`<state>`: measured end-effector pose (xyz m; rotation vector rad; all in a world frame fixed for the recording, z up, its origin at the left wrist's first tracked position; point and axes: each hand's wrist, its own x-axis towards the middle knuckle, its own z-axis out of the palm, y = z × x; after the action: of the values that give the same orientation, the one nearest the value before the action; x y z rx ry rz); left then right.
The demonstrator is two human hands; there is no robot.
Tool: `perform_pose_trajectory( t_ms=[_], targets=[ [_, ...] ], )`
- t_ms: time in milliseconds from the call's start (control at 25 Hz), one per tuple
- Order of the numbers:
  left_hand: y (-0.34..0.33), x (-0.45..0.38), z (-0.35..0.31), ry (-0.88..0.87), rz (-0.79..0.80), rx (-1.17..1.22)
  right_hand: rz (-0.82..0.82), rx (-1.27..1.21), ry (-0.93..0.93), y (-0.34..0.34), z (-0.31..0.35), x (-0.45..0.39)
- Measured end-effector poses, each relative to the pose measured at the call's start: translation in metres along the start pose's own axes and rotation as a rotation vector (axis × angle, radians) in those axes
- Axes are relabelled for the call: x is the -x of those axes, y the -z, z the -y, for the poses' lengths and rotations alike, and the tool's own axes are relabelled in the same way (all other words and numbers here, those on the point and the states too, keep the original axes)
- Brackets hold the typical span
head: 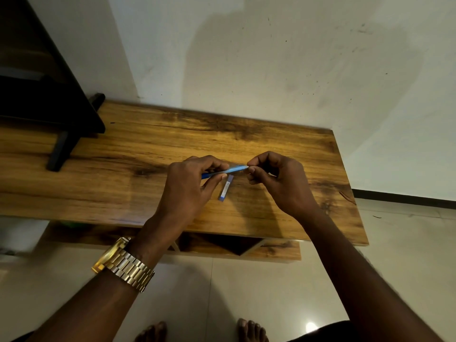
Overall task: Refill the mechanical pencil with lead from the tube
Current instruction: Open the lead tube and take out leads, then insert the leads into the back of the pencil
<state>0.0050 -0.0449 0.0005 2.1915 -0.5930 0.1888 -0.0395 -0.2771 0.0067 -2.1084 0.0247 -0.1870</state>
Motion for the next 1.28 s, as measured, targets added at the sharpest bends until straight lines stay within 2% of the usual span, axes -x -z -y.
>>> perform_pose_trajectory(
  t_ms=[120,480,520,600,640,680,720,800,1120,1280],
  targets=[
    [0.005,0.0,0.003,-0.045,0.044,-0.021,0.042,0.124,0.043,0.002,-0.002,0.002],
    [0.007,0.002,0.004,0.035,0.027,0.192,0.06,-0.298,0.009,0.007,0.001,0.004],
    [0.006,0.001,0.002,0.052,0.004,0.211,-0.015,-0.284,0.01,0.011,0.0,0.003],
    [0.003,-0.002,0.0,0.08,-0.039,0.227,-0.295,-0.169,-0.058,0.024,-0.006,0.001],
    [0.002,-0.002,-0.001,0.096,-0.058,0.233,-0.431,-0.05,-0.115,0.032,-0.012,0.003],
    [0.0,-0.001,0.0,0.117,-0.079,0.236,-0.499,0.103,-0.172,0.038,-0.019,0.004],
    [0.0,-0.001,0.001,0.138,-0.102,0.236,-0.486,0.245,-0.221,0.041,-0.027,0.004],
    [0.0,-0.002,0.004,0.155,-0.139,0.23,-0.36,0.398,-0.261,0.042,-0.035,0.002],
    [-0.006,-0.001,0.0,0.123,-0.129,0.219,-0.162,0.55,-0.041,0.016,-0.029,-0.004],
    [-0.003,0.013,0.006,0.131,-0.104,0.219,-0.042,0.65,-0.042,-0.018,-0.031,0.007]
  ],
)
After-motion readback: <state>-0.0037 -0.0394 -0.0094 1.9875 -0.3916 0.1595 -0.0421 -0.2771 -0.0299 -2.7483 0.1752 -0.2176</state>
